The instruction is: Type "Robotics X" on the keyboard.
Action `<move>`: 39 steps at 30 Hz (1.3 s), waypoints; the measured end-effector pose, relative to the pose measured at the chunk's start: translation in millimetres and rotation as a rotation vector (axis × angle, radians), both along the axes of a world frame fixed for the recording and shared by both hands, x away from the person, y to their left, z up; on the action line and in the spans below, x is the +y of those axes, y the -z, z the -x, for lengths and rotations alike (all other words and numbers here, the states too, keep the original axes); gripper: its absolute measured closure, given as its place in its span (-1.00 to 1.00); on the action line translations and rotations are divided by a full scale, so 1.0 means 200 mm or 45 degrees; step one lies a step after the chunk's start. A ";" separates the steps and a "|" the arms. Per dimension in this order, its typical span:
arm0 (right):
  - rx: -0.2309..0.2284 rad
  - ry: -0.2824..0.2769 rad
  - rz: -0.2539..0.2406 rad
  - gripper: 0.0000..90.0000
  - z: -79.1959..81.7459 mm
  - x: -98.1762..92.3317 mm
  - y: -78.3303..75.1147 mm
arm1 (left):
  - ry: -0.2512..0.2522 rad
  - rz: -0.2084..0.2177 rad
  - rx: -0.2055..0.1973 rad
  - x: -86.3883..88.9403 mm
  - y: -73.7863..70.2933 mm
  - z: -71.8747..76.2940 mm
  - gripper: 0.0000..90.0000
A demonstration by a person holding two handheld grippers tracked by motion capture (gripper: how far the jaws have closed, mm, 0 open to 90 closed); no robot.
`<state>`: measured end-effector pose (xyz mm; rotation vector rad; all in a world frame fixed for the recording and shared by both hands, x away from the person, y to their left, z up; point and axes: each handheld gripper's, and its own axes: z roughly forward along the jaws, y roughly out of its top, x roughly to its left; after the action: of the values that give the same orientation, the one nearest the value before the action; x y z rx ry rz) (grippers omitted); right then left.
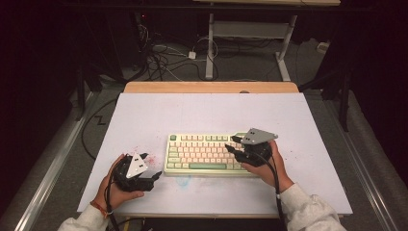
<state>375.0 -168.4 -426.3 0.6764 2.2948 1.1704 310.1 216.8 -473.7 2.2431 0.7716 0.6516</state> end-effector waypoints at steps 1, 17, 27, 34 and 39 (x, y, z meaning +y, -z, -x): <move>-0.017 0.011 -0.014 0.16 0.01 -0.01 -0.01 | -0.001 -0.001 0.000 0.00 0.00 0.00 -0.55; -0.185 0.122 -0.063 -0.40 0.21 -0.22 -0.02 | -0.008 0.023 0.050 0.00 0.00 -0.01 -0.40; -0.157 0.224 -0.079 -0.57 0.31 -0.38 0.05 | 0.016 0.010 0.060 -0.01 -0.01 -0.01 -0.23; -0.146 0.276 -0.048 -0.57 0.35 -0.45 0.10 | 0.065 0.060 0.092 -0.03 -0.03 -0.02 0.14; -0.133 0.284 -0.022 -0.57 0.37 -0.46 0.12 | 0.082 0.067 0.121 -0.05 -0.05 -0.04 0.56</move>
<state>300.5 -259.4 -450.7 0.8340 2.0646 1.0951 319.1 207.1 -463.2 2.2539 0.7506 0.4916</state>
